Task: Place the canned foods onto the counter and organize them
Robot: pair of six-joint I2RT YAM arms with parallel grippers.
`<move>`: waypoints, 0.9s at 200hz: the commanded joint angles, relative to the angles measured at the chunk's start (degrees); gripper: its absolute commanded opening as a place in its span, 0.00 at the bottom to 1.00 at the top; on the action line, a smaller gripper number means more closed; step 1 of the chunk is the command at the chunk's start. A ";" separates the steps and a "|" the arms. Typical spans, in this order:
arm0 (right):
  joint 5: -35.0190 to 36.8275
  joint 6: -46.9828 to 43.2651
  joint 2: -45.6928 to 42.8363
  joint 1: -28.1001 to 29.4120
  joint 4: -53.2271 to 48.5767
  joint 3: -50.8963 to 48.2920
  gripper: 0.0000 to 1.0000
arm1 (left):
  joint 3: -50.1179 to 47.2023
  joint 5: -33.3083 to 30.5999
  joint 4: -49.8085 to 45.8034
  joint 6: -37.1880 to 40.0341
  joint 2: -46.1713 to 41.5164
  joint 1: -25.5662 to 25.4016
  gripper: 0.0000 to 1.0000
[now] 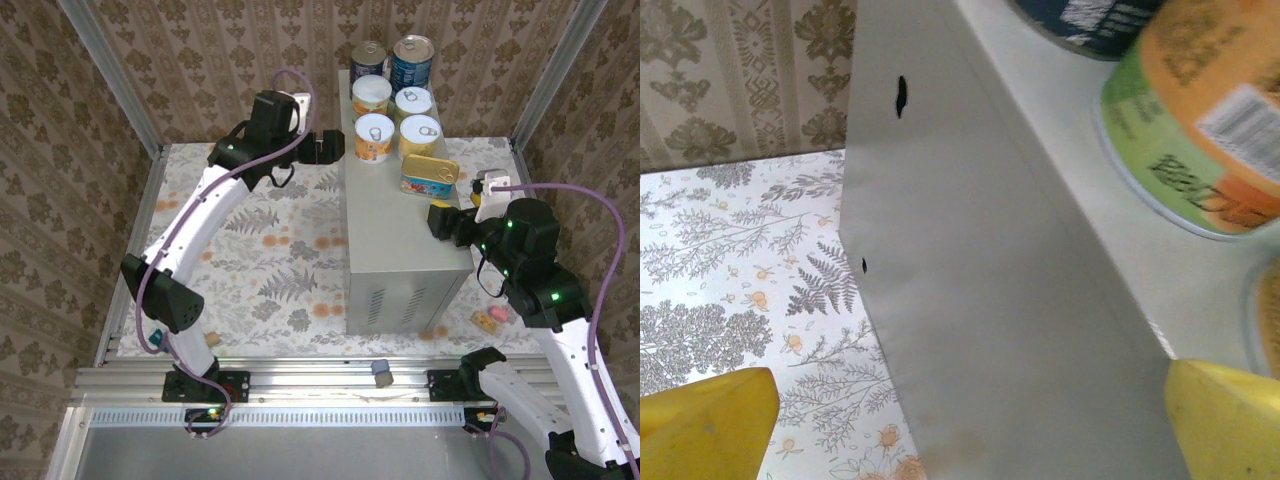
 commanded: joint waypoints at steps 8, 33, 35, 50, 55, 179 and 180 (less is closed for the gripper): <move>-0.67 -0.64 -0.11 -0.30 -3.38 -1.21 0.84 | -0.05 -3.36 -1.59 3.20 -3.48 -1.42 1.00; -0.76 -0.48 0.03 -0.30 -3.37 -1.06 0.84 | 0.01 -5.57 -1.88 4.37 -3.98 -1.88 1.00; -0.76 -0.50 0.03 -0.24 -3.40 -1.06 0.84 | 0.05 -5.81 -1.93 4.49 -4.12 -1.95 1.00; -0.76 -0.51 0.15 -0.30 -3.35 -0.97 0.84 | 0.12 -6.35 -2.06 4.93 -4.12 -2.12 1.00; -0.77 -0.51 0.16 -0.31 -3.40 -0.97 0.84 | 0.22 -6.21 -2.05 4.99 -4.09 -2.11 1.00; -0.48 -0.98 -0.22 -0.27 -4.06 -0.62 0.84 | 3.71 -0.77 -2.14 4.47 0.63 -2.68 1.00; -0.44 -0.96 -0.18 -0.25 -4.09 -0.62 0.84 | 3.73 -0.75 -2.13 4.43 0.65 -2.64 1.00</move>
